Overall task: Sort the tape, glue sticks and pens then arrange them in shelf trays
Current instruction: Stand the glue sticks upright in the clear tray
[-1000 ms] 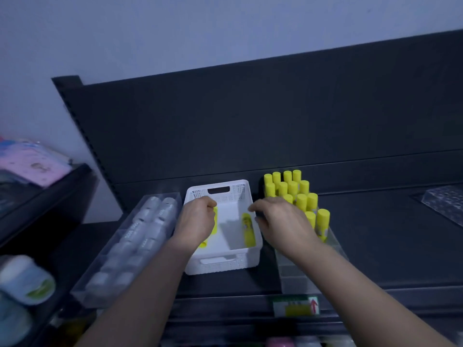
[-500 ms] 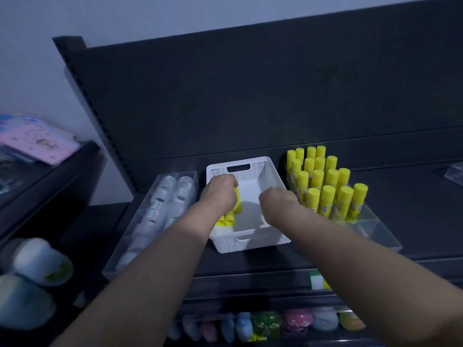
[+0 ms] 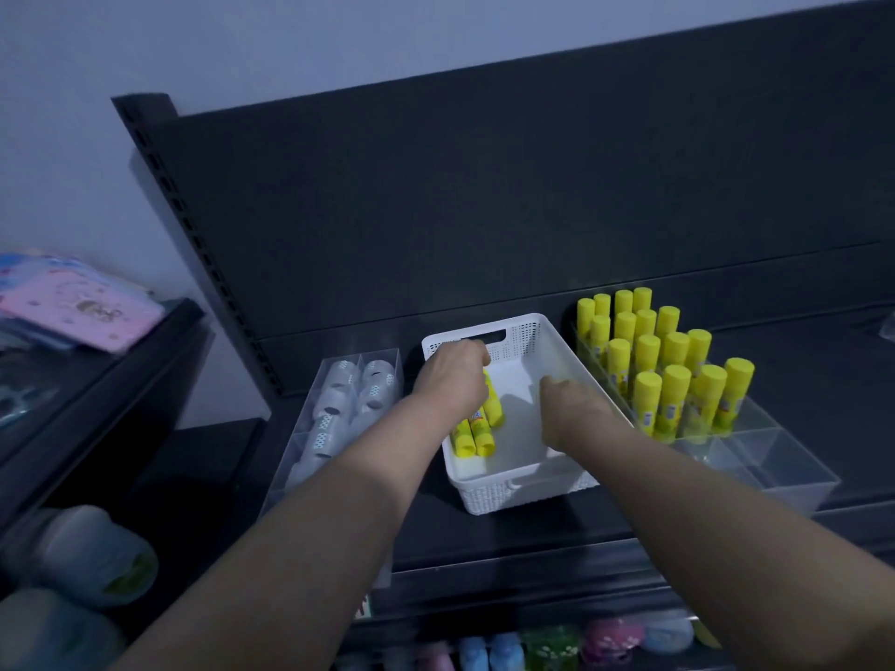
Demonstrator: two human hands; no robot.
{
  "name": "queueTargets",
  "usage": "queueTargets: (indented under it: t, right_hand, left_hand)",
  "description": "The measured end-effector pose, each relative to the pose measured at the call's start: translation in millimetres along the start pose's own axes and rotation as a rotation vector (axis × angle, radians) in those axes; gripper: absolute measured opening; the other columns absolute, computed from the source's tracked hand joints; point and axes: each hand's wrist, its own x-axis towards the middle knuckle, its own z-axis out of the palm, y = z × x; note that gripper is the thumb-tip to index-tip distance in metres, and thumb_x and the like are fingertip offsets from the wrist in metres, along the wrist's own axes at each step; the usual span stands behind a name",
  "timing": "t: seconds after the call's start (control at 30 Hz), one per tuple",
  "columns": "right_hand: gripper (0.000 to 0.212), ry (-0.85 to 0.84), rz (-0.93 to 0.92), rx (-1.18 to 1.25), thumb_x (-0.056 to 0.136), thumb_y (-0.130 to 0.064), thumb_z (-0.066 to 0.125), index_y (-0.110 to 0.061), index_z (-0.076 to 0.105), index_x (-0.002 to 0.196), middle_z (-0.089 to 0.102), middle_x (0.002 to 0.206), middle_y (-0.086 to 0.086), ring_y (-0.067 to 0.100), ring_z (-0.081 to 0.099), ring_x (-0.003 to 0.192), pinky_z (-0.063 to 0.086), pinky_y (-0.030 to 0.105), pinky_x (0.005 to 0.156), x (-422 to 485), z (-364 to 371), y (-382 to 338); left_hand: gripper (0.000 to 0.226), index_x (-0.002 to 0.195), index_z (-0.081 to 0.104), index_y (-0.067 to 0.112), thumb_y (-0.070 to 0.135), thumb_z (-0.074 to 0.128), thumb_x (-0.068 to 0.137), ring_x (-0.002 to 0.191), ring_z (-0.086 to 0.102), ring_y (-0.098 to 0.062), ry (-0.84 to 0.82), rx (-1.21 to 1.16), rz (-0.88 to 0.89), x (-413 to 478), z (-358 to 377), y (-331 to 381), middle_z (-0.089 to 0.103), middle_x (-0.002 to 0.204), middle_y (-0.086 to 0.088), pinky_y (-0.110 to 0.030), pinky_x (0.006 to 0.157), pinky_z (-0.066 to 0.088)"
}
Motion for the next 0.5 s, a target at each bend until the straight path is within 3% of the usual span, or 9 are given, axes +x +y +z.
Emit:
queueTargets:
  t: [0.2, 0.27, 0.4, 0.5]
  right_hand:
    - [0.027, 0.234, 0.047, 0.171, 0.084, -0.009, 0.052, -0.006, 0.055, 0.11, 0.062, 0.112, 0.014, 0.034, 0.059, 0.103, 0.044, 0.032, 0.074, -19, -31, 0]
    - [0.03, 0.311, 0.035, 0.232, 0.084, -0.011, 0.053, -0.008, 0.057, 0.113, 0.061, 0.111, 0.014, 0.035, 0.058, 0.103, 0.045, 0.034, 0.074, -26, -41, 4]
    - [0.034, 0.474, -0.012, 0.3, 0.086, -0.011, 0.05, -0.014, 0.055, 0.119, 0.059, 0.112, 0.008, 0.031, 0.056, 0.103, 0.044, 0.036, 0.076, -43, -58, 12]
    - [0.033, 0.557, -0.053, 0.302, 0.087, -0.014, 0.05, -0.015, 0.055, 0.12, 0.059, 0.111, 0.006, 0.025, 0.054, 0.104, 0.039, 0.033, 0.075, -58, -66, 19]
  left_hand:
    - [0.029, 0.112, 0.063, 0.009, 0.005, 0.054, 0.084, 0.11, 0.058, -0.031, -0.135, 0.159, 0.024, 12, 17, 9, 0.06, 0.119, -0.012, -0.034, 0.081, 0.048]
    - [0.024, 0.111, 0.062, 0.01, 0.017, 0.058, 0.088, 0.11, 0.058, -0.031, -0.188, 0.244, 0.041, 14, 28, 16, 0.06, 0.12, -0.011, -0.033, 0.079, 0.045]
    - [0.037, 0.116, 0.06, 0.019, 0.044, 0.057, 0.089, 0.118, 0.05, -0.027, -0.237, 0.442, 0.055, 18, 45, 26, 0.059, 0.122, -0.004, -0.032, 0.087, 0.042]
    - [0.03, 0.121, 0.057, 0.018, 0.027, 0.049, 0.093, 0.117, 0.051, -0.027, -0.187, 0.526, 0.079, 18, 51, 28, 0.06, 0.124, -0.004, -0.031, 0.088, 0.04]
